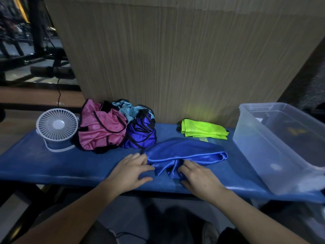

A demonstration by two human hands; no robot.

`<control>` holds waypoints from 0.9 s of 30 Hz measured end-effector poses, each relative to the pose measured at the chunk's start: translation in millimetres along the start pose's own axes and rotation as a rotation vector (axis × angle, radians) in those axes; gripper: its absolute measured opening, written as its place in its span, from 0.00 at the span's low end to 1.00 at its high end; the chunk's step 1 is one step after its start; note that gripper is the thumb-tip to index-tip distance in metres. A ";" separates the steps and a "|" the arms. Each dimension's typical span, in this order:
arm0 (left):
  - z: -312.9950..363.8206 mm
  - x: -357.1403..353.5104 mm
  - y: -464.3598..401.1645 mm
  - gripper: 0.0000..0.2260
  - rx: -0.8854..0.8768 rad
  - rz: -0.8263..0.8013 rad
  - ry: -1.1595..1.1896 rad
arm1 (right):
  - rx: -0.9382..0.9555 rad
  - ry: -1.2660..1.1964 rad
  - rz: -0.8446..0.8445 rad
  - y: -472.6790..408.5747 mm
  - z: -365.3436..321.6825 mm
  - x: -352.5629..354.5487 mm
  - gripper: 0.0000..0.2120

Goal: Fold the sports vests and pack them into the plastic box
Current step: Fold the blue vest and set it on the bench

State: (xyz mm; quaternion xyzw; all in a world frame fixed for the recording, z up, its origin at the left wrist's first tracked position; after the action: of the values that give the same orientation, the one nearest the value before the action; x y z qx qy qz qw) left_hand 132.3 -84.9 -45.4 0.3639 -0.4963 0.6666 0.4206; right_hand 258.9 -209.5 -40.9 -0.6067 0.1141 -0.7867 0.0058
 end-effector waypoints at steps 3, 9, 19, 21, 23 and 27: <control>-5.5 -0.7 -3.9 0.20 0.071 0.025 -0.013 | -0.026 -0.001 -0.056 -5.2 2.7 -5.4 0.17; -17.5 -6.9 -16.1 0.27 0.181 0.047 0.034 | -0.044 -0.038 -0.122 -12.2 8.2 -10.7 0.23; -26.5 -1.3 -41.1 0.14 0.190 0.164 0.023 | -0.013 -0.144 -0.116 -14.6 11.3 -18.1 0.14; -30.5 0.9 -41.4 0.10 0.216 0.204 0.068 | 0.005 -0.155 -0.078 -12.7 10.5 -15.6 0.09; -33.2 5.8 -39.9 0.06 0.240 0.247 0.141 | 0.001 -0.162 -0.040 -10.4 12.3 -12.5 0.06; -27.7 17.6 -38.1 0.03 0.212 0.309 0.233 | -0.107 -0.312 0.025 -6.6 26.5 0.6 0.06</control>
State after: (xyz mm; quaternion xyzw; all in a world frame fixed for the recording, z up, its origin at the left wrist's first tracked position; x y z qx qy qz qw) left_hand 158.8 -48.7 -22.7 0.2463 -0.4212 0.8092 0.3272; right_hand 284.9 -207.7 -32.8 -0.7194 0.1612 -0.6757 0.0007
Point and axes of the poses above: each hand's wrist, its own y-axis away from the middle knuckle, its own x-axis out of the back of the hand, z = x × y, the point moved 10 cm from there along -y, towards the middle knuckle, and after that the axes turned 14 degrees about y, right-handed, at the moved point
